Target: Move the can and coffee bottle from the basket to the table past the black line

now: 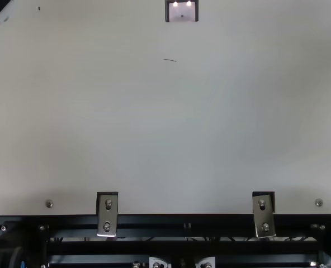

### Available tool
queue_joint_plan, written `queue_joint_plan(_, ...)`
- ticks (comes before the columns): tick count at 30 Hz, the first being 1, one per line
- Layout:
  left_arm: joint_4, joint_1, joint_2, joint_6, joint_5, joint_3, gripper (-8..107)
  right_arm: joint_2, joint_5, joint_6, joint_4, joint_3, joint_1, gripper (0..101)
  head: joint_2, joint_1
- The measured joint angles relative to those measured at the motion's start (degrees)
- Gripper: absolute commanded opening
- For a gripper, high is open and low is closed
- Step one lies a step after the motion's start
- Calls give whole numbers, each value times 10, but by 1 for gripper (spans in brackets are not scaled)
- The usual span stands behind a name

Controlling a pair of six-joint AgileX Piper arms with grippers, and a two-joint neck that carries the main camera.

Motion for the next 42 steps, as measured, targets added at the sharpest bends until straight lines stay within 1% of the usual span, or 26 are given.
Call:
queue_joint_plan(4, 0, 0, 0, 0, 0, 0, 90, -28, 37, -12, 32, -6, 53, 101, 50, -3)
queue_joint_plan(6, 0, 0, 0, 0, 0, 0, 90, -42, 57, -23, 50, -11, 80, 101, 82, -12)
queue_joint_plan(10, 0, 0, 0, 0, 0, 0, 90, -72, 94, -54, 97, -21, 133, 101, 132, -18)
queue_joint_plan(15, 0, 0, 0, 0, 0, 0, 90, -105, 138, -96, 153, -34, 188, 101, 138, -21)
queue_joint_plan(16, 0, 0, 0, 0, 0, 0, 90, -108, 139, -101, 161, -35, 195, 101, 138, -21)
queue_joint_plan(27, 3, -1, -1, -2, -1, -1, 90, -110, 145, -106, 165, -35, 194, 101, 138, -21)
queue_joint_plan(30, 13, -3, -11, -7, -3, -1, 90, -117, 152, -119, 181, -37, 198, 101, 138, -21)
queue_joint_plan(36, 46, -12, -68, -26, 7, 18, 90, -158, 195, -139, 215, -39, 222, 101, 138, -21)
queue_joint_plan(42, 93, -24, -148, -47, 8, 63, 90, -216, 244, -154, 244, -30, 244, 101, 138, -21)
